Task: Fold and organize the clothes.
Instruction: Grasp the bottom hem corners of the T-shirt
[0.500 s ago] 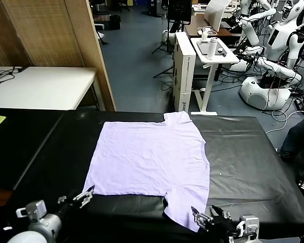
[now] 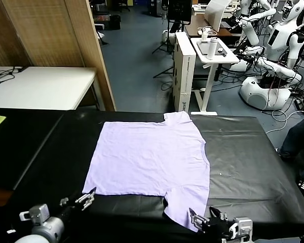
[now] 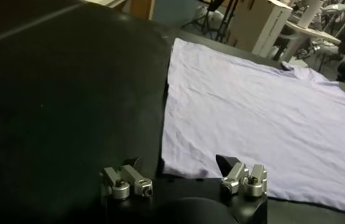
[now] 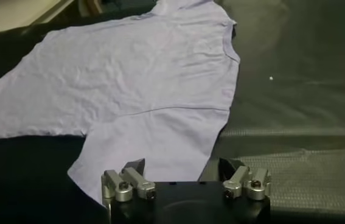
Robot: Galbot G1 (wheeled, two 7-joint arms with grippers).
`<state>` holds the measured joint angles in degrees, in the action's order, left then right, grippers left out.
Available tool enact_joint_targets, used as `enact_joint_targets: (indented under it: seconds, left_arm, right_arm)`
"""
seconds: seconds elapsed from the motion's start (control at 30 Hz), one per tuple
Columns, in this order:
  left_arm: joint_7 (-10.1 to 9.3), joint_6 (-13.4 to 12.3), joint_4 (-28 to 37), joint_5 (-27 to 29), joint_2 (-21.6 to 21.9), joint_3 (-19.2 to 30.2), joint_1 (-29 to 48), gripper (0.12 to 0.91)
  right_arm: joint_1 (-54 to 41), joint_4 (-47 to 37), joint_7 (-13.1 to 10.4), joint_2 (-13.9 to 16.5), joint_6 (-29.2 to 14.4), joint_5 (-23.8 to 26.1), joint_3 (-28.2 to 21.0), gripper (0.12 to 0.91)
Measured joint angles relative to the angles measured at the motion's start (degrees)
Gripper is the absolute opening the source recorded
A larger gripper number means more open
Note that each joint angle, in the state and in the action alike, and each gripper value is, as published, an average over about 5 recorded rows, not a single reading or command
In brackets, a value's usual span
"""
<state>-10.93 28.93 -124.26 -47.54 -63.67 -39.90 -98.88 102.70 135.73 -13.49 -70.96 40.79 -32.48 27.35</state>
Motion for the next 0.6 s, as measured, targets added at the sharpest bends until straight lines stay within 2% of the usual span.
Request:
enact_joint_targets:
  seconds: [0.13,0.23,0.27,0.4,0.5,0.6]
  left_arm:
    - [-0.10,0.04,0.07,0.03,-0.05,0.03,0.04,0.784]
    - [-0.20,0.11,0.07,0.01,-0.11,0.04,-0.12,0.700]
    - [-0.22,0.14,0.06,0.02,-0.14,0.05,-0.18,0.658]
    - [-0.22,0.22,0.13,0.06,-0.21,0.11,-0.33,0.410]
    - [-0.21,0.29,0.20,0.05,-0.22,0.15,-0.37,0.248]
    - [-0.21,0.34,0.21,0.11,-0.27,0.25,-0.35,0.167]
  right_arm:
    - [0.46,-0.04,-0.05,-0.04,-0.36,0.06,0.14,0.643]
    - [1.03,0.21,-0.17,0.02,-0.64,0.06,0.34,0.478]
    - [1.20,0.33,-0.23,0.02,-0.70,0.06,0.46,0.402]
    - [1.88,1.04,-0.42,0.01,-0.90,0.04,1.26,0.190]
    - [2.59,1.88,-0.62,0.10,-1.08,-0.01,2.05,0.138]
    - [3.62,3.01,-0.97,0.21,-1.22,-0.03,2.91,0.138]
